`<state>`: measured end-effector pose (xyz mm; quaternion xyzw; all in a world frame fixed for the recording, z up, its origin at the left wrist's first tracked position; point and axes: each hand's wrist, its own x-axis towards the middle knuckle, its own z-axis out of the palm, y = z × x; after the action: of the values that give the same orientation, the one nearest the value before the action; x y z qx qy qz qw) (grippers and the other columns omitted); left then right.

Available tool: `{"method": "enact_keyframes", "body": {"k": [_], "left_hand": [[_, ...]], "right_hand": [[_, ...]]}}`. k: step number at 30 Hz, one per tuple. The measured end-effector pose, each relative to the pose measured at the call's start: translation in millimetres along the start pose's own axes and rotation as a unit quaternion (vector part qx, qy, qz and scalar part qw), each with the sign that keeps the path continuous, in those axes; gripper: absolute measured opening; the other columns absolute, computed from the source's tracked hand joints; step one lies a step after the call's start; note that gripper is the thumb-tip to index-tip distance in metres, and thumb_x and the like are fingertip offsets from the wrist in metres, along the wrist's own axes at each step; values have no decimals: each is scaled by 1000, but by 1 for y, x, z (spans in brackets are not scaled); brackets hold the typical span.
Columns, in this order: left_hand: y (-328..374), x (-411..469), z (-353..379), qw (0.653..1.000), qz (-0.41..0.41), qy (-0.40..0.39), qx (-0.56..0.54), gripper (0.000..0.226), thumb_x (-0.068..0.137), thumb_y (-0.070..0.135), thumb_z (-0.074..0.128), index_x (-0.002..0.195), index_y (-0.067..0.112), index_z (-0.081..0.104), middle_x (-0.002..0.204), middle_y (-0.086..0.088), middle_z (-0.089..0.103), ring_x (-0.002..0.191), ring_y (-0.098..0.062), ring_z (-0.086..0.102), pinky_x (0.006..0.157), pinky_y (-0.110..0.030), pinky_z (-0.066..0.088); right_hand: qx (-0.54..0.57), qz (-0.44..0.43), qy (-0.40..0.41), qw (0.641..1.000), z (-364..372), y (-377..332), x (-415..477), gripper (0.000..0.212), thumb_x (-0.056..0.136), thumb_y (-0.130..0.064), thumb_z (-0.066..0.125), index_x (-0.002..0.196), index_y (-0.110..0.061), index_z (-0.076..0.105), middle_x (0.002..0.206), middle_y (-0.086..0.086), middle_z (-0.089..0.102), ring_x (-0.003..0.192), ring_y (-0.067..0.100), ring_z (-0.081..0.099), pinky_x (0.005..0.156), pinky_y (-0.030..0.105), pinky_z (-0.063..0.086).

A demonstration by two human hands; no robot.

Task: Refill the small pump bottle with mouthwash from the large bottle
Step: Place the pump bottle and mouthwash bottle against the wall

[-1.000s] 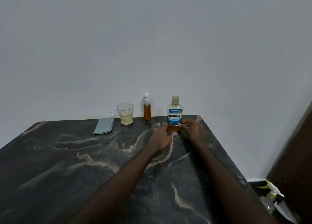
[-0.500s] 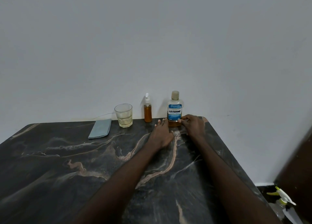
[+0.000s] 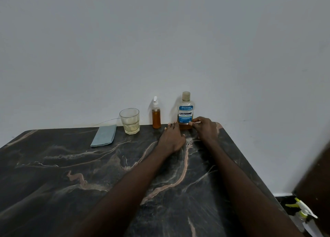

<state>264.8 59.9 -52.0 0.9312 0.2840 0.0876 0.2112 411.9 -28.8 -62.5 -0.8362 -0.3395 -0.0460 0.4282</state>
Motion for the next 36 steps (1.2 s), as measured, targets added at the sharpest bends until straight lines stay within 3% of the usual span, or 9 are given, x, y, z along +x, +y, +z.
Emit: {"method": "enact_keyframes", "body": {"k": [19, 25, 36], "left_hand": [[-2, 18, 3, 1000, -8, 3, -5, 82, 103, 36, 53, 166, 10, 7, 173, -12, 12, 161, -29, 9, 128, -48, 15], [-4, 20, 4, 1000, -9, 6, -9, 82, 103, 36, 53, 166, 11, 8, 173, -11, 13, 161, -29, 10, 128, -50, 18], [-3, 24, 3, 1000, -7, 21, -10, 81, 101, 33, 56, 165, 11, 13, 172, -12, 19, 159, -30, 15, 126, -49, 20]], "right_hand": [[-6, 1, 9, 1000, 8, 6, 13, 28, 93, -45, 72, 112, -25, 74, 116, 4, 77, 95, 20, 71, 83, 38, 57], [-15, 0, 14, 1000, 7, 3, 10, 29, 94, -44, 72, 114, -23, 74, 118, 6, 76, 97, 21, 69, 77, 33, 49], [-40, 4, 12, 999, 7, -1, 14, 31, 95, -43, 70, 117, -22, 73, 125, 4, 73, 107, 23, 67, 84, 34, 49]]}}
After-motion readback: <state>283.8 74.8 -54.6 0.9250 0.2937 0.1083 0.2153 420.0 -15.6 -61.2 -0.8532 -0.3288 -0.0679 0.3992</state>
